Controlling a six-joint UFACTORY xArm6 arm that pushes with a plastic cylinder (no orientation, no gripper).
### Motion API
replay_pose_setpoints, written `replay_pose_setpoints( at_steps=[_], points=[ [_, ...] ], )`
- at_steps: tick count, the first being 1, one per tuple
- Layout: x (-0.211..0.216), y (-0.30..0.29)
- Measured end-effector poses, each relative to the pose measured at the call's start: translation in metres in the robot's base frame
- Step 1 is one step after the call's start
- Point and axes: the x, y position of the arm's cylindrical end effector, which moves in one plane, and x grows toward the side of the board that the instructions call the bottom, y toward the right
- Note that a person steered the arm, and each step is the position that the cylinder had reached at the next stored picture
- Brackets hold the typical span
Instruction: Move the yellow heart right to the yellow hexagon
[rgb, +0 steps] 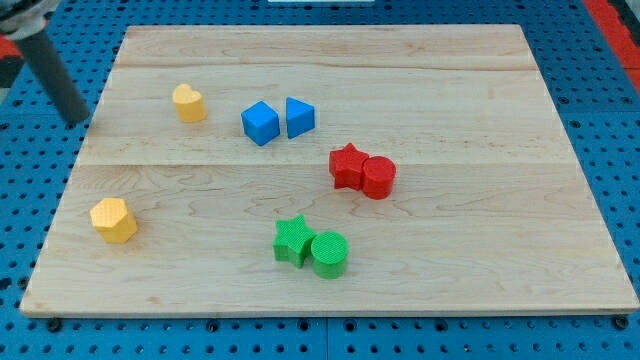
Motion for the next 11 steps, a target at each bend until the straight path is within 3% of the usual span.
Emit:
replay_pose_setpoints(
  at_steps=[1,2,3,4,5,6,8,11],
  points=[
    [-0.067,0.104],
    [-0.015,0.12],
    [0.066,0.1],
    [0.109,0.096],
    [0.059,0.1],
    [0.103,0.131],
    [0.143,0.098],
    [0.143,0.098]
  ],
)
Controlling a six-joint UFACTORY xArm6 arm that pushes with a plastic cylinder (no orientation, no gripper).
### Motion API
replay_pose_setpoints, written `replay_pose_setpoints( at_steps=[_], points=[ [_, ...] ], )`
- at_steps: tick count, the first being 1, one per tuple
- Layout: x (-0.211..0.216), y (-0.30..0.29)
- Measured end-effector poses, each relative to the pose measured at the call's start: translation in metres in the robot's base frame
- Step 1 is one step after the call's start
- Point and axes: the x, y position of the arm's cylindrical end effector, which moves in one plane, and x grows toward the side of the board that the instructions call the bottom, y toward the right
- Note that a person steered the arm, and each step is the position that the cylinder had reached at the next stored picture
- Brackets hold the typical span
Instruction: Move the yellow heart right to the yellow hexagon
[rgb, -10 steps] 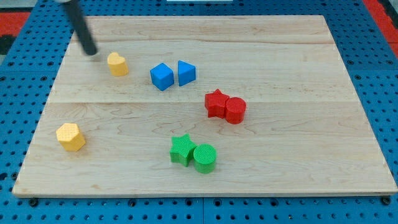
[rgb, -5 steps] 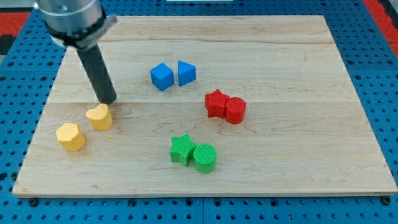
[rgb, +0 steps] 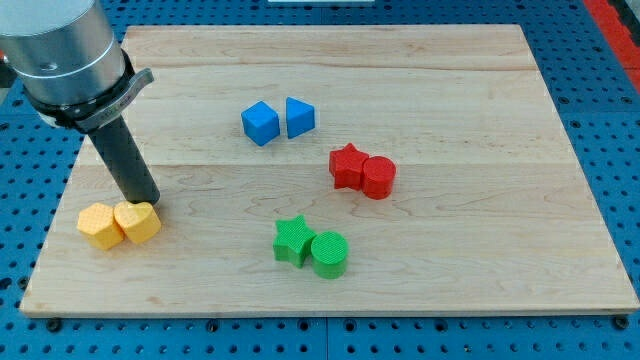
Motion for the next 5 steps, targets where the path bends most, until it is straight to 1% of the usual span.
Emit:
replay_pose_setpoints(
  at_steps=[2,4,5],
  points=[
    [-0.001,0.0],
    [-0.016,0.054],
    [-0.018,0.055]
  ],
)
